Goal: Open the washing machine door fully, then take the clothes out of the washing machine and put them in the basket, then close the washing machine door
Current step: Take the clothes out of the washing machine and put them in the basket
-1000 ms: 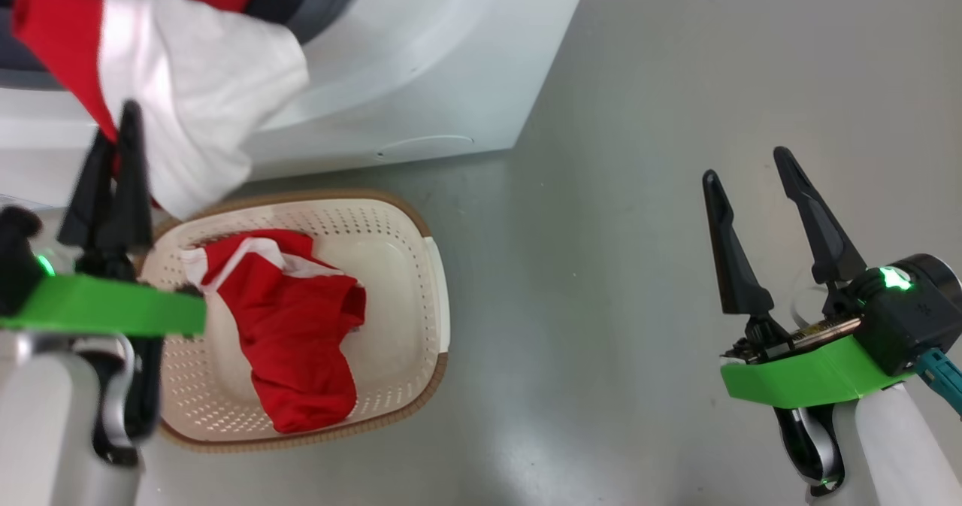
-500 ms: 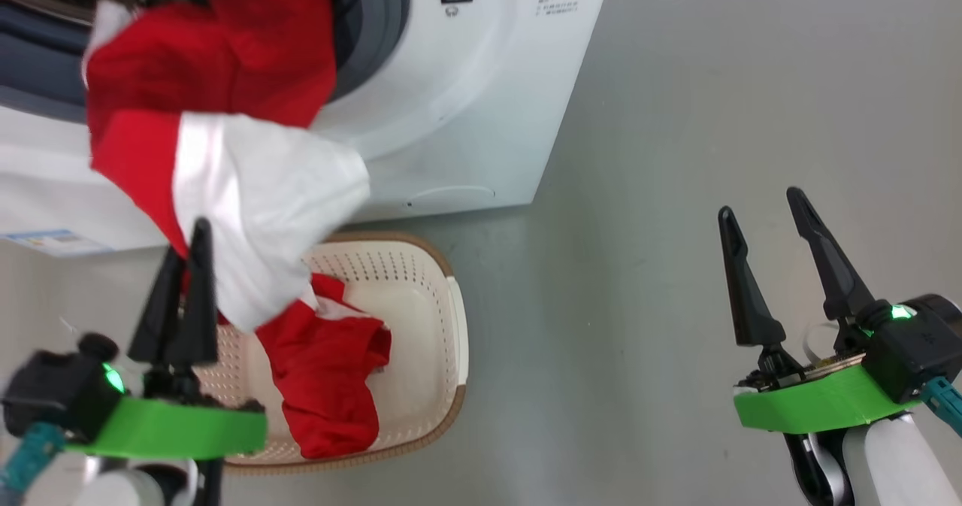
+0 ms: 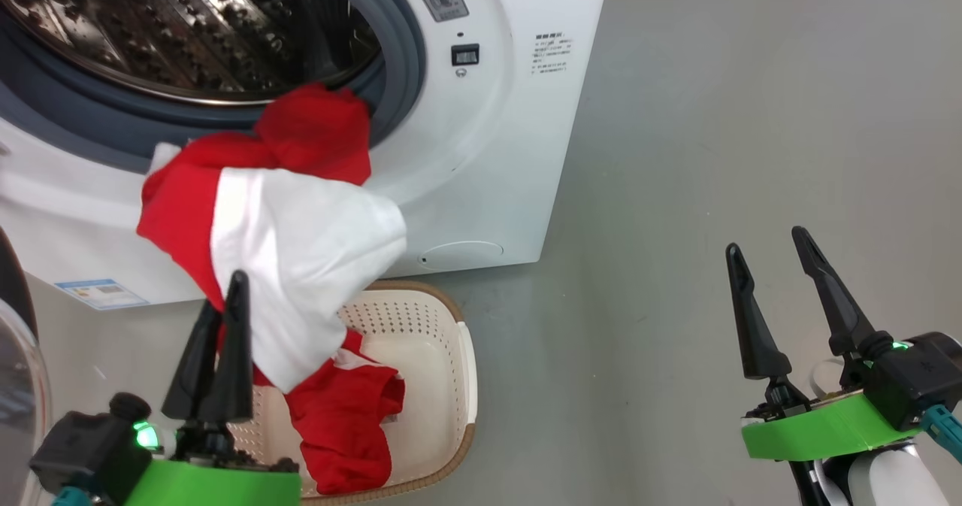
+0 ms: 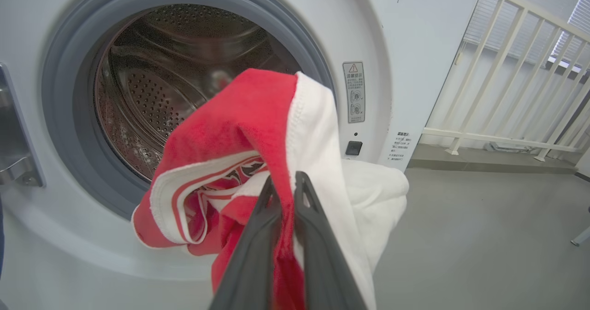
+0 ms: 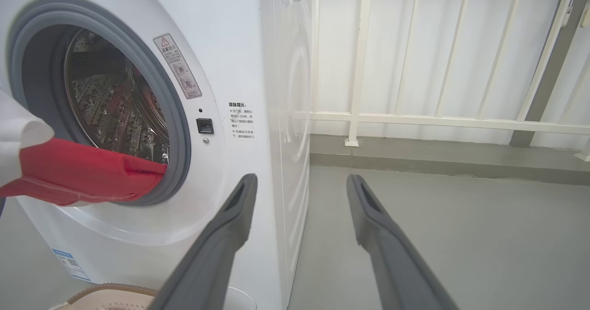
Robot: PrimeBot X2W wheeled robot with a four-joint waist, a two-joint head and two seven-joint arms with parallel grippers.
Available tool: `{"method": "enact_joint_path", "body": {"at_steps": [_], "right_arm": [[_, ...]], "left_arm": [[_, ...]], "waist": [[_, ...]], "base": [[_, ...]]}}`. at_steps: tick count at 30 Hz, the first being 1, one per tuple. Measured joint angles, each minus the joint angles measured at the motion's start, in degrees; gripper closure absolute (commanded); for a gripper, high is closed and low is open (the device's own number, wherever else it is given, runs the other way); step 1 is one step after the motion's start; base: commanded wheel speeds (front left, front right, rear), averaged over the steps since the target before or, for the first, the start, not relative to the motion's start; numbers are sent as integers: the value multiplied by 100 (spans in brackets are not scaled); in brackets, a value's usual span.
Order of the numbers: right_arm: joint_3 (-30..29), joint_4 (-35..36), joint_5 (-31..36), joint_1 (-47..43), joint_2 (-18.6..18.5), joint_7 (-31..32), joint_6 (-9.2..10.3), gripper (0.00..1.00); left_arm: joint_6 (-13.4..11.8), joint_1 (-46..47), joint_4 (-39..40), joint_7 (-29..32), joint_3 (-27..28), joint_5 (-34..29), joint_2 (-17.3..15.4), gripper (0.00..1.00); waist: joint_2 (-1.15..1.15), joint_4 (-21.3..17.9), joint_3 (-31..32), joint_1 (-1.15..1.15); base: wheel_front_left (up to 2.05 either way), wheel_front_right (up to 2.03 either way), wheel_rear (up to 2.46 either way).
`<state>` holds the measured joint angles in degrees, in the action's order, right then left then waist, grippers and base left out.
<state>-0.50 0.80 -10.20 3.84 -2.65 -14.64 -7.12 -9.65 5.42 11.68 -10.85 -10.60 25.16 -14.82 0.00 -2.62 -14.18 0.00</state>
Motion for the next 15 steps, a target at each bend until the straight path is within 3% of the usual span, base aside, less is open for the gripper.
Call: {"method": "enact_joint_path", "body": {"at_steps": [6,15], "right_arm": [[2,51,0,-16,3,0,0,0],[7,86,1,-8,3,0,0,0]], "left_arm": [[-18,-181,-100,258,-190,1,15,100],[60,-30,-1437,265,-377,76,174,100]], "waist": [[0,27,-19,0],[0,-30,-271,0]], "base": [[0,0,0],[0,0,0]]}}
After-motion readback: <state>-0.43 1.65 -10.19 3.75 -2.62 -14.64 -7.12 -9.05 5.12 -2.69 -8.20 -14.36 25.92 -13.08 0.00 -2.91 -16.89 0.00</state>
